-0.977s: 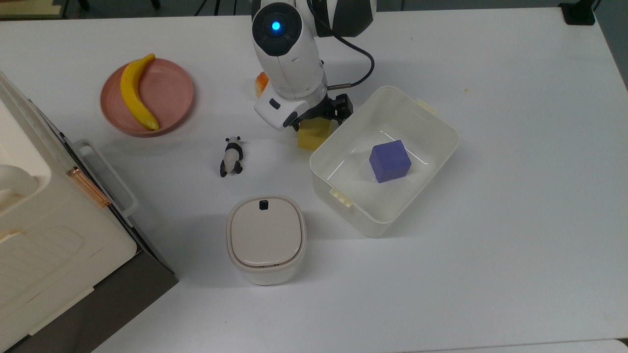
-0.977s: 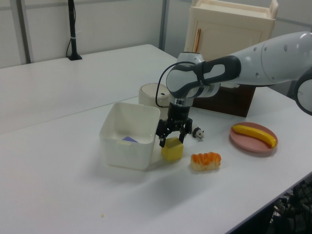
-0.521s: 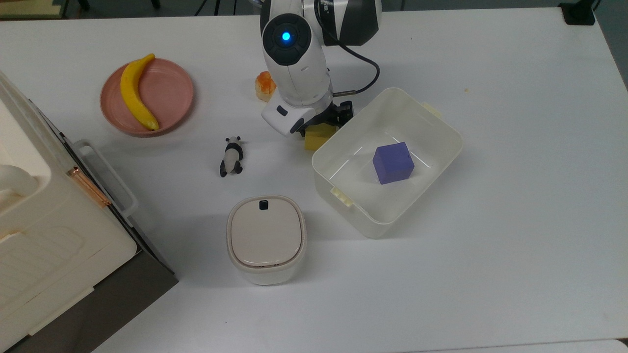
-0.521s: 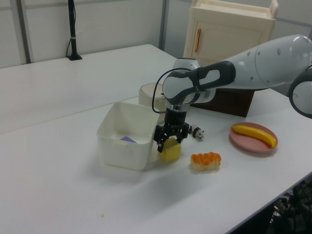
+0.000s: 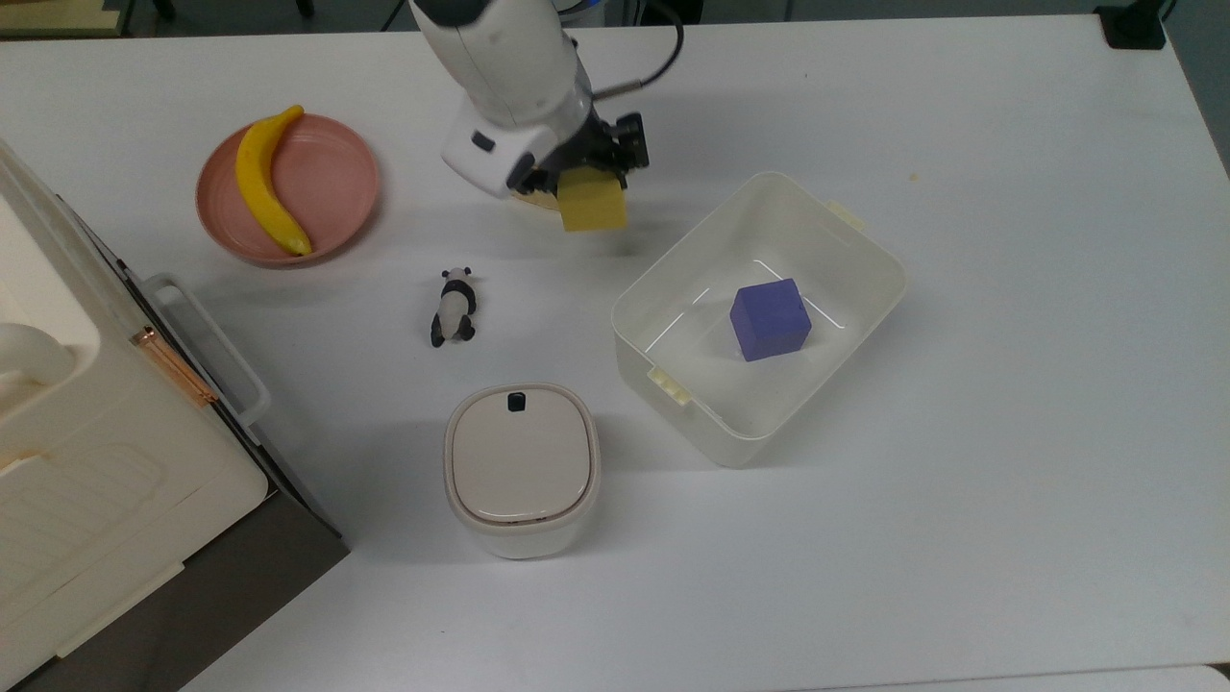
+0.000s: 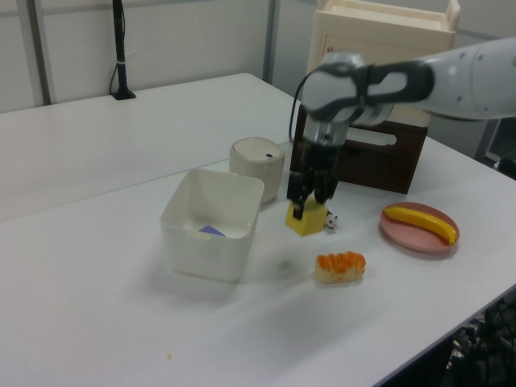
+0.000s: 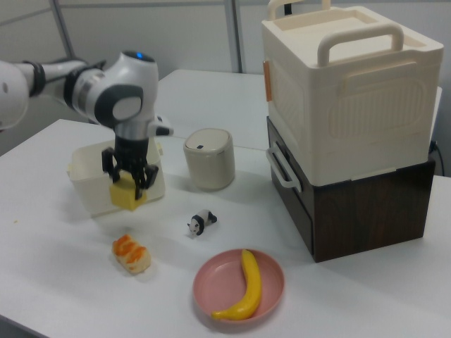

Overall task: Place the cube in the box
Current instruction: 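Lift the yellow cube and carry it over the clear box, then lower the cube into the box and open the gripper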

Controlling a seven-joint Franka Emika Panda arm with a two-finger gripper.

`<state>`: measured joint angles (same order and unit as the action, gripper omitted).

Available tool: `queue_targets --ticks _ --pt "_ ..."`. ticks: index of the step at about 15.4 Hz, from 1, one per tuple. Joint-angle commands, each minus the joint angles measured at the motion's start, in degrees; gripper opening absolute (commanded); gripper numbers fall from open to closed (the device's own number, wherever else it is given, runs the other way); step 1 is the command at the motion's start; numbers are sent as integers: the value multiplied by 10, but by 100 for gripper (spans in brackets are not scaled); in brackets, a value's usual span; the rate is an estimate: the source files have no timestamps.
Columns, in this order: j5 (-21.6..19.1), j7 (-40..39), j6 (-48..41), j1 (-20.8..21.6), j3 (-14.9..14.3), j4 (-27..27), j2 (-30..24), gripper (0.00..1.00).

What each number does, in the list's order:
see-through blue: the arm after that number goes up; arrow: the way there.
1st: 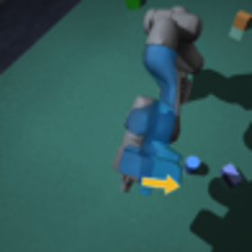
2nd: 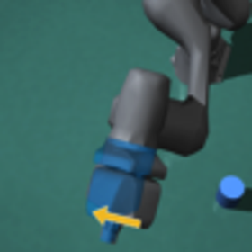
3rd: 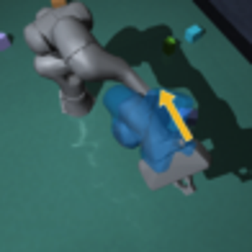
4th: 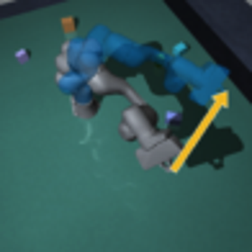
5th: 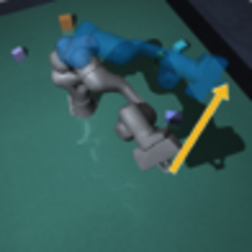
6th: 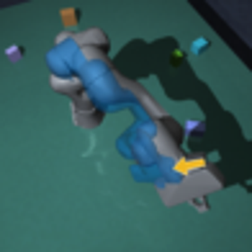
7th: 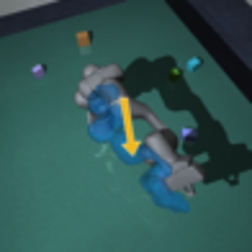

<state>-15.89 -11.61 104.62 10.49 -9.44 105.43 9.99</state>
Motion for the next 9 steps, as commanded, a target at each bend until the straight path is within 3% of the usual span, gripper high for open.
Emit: queue_targets --ticks 1,6,9 --pt "-45 3 -13 11 -1 -48 -7 54" --pt "-84 84 101 39 5 -88 12 62" --pt "-85 135 137 69 5 -102 36 80"
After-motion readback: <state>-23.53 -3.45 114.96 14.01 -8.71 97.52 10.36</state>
